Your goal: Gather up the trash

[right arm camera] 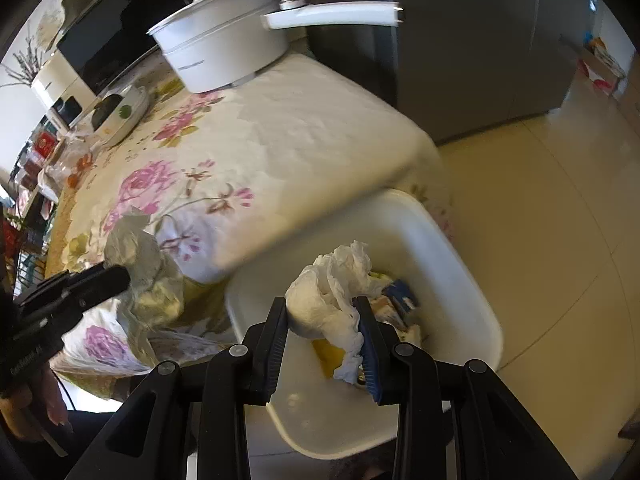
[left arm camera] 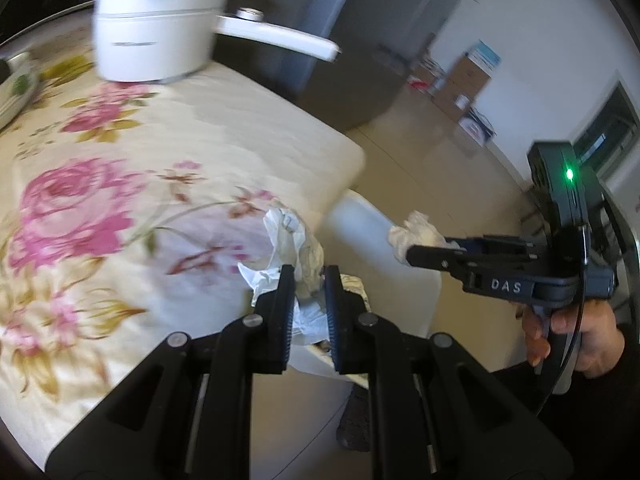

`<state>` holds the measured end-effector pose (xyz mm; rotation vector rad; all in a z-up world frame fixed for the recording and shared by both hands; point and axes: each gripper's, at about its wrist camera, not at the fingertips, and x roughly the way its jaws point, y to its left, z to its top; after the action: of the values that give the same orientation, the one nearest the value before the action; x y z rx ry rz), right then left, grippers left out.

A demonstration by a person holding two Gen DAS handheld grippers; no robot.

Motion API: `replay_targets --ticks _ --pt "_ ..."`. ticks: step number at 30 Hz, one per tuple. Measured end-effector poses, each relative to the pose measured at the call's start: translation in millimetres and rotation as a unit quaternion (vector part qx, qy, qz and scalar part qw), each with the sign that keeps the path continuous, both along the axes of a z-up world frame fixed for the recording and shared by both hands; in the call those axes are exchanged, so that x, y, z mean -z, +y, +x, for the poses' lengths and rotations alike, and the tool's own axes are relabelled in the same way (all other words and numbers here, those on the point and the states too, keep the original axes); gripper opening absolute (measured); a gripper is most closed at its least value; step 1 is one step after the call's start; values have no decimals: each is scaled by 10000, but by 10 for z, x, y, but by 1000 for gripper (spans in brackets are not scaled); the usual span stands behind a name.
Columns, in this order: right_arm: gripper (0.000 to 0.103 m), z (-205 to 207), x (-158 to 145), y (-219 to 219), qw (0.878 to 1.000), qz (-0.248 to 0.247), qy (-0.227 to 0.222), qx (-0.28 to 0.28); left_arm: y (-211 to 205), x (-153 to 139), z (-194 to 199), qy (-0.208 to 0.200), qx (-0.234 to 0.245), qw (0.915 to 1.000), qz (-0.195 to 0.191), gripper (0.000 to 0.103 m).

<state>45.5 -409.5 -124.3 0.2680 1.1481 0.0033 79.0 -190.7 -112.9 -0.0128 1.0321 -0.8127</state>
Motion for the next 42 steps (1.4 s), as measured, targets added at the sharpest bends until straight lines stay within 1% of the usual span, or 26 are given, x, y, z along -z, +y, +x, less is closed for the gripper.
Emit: replay_targets --ticks 6,10,11,13,14,15,19,21,23,24,28,30,32,33,34,35,36,37,40,42 --pt "34 -154 101 -303 9996 3 130 241 -347 92 -108 25 415 9991 48 16" --pt "34 -208 165 -400 9992 -3 215 326 -472 160 -109 88 525 9985 150 17" --pt "35 -215 178 -413 9992 -3 232 335 -493 184 -99 129 536 9983 186 18" --pt "35 -232 208 -441 9990 6 279 351 -535 228 -81 211 518 9979 340 37" --pt "35 -240 218 -457 9989 9 293 355 -548 243 -54 201 466 9977 444 56" --pt "35 -241 226 -469 9989 12 307 359 -532 244 -32 151 362 9979 510 63" --pt "36 -244 251 -495 9987 14 354 364 -482 205 37 127 261 9978 595 65" --pt "36 -223 261 -480 9987 2 372 347 -424 159 66 24 149 9977 660 76" --pt "36 -209 272 -463 9987 6 399 325 -368 140 81 -1 33 9975 710 81" --pt "37 -201 276 -454 9987 6 410 309 -334 134 98 0 -44 9970 773 86" --pt "37 -157 272 -385 9988 -12 424 229 -247 165 139 5 -200 9951 968 91" --pt "37 -129 280 -372 9988 -34 452 193 -204 177 122 -113 -329 9936 1073 101" --pt "37 -107 291 -361 9985 -49 499 201 -170 179 97 -249 -423 9918 1183 101" --pt "42 -100 291 -357 9984 -52 518 224 -159 173 87 -295 -454 9910 1226 101" --pt "54 -92 281 -355 9983 -67 512 275 -140 160 74 -345 -489 9902 1265 101" --pt "61 -91 266 -351 9983 -89 486 315 -133 151 74 -358 -502 9897 1290 101" --pt "73 -92 241 -345 9984 -114 433 346 -114 137 63 -359 -515 9894 1307 101" --pt "76 -96 211 -338 9986 -134 363 357 -106 128 71 -361 -523 9893 1311 102" --pt "76 -88 143 -307 9989 -145 269 348 -67 85 67 -440 -599 9866 1453 101" --pt "77 -86 113 -296 9990 -121 235 373 -10 62 58 -458 -683 9856 1480 101"
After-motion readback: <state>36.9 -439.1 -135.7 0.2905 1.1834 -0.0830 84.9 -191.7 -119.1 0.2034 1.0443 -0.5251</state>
